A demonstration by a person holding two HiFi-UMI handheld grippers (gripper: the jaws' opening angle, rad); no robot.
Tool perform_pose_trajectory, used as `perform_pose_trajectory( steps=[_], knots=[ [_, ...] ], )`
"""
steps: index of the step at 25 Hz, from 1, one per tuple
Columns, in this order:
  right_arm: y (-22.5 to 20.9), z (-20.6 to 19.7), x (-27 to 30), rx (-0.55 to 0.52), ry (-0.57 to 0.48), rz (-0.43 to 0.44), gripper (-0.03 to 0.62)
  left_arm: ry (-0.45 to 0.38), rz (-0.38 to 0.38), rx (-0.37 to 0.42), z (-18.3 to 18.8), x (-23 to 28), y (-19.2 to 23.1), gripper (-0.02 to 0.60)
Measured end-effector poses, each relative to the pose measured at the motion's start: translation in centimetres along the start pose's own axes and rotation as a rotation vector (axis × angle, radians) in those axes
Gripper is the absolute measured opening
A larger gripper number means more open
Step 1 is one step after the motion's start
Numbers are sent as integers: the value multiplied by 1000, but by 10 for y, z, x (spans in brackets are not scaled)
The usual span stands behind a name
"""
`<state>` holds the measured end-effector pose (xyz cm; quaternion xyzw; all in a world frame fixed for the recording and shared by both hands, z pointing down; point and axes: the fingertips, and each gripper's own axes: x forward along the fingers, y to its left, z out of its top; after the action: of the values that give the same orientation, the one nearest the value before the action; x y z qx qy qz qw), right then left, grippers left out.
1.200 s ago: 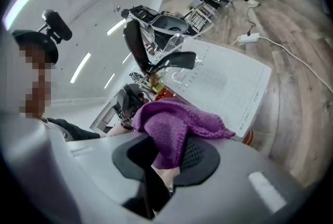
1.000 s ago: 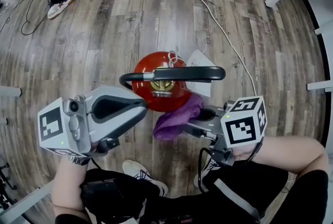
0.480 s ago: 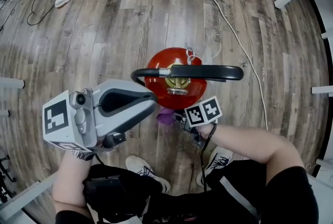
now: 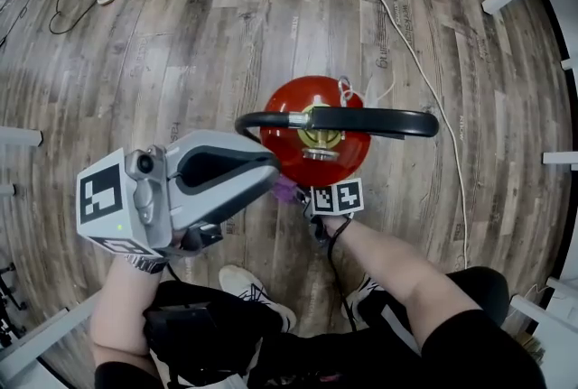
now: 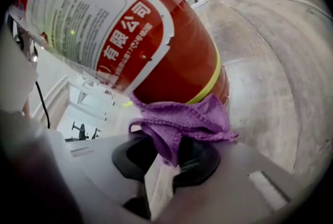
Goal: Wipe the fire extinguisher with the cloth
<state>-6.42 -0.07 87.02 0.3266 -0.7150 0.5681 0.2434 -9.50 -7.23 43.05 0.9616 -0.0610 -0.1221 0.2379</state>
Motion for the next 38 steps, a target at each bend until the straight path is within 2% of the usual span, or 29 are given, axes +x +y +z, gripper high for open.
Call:
perform_pose_trajectory(
  steps=[3,5,9,14,17,22,25,30,33,35,38],
  knots=[
    [12,1,-10,-2,13,-2,80,-5,-1,0,1,0,0,-2],
    [30,8,-29,-16,32,30,80,-6,1,5,2,0,-1,-2],
    [97,32,-87,23,18,188,80,-10,11,14,3,-2,-2,-2],
    [184,70,-163,64,-66,390,80,-28,42,23,7,-6,1,-2],
    [217,88,-197,79,-112,466,80,-55,89,35,14,-12,7,-2],
    [248,104,-235,127,-167,560,80,-137,192,54,32,-28,21,-2],
    [259,111,-254,92,-201,599,80,-163,233,49,34,-33,29,-2],
    [278,120,-297,-139,-253,617,80,-187,248,50,38,-34,33,-2],
    [305,138,-344,-339,-337,617,80,-196,252,51,40,-32,35,-2],
    [313,159,-372,-560,-391,502,80,-194,250,58,40,-30,36,-2],
    [301,192,-400,-957,-389,201,80,-184,250,78,40,-29,36,-2]
  ],
)
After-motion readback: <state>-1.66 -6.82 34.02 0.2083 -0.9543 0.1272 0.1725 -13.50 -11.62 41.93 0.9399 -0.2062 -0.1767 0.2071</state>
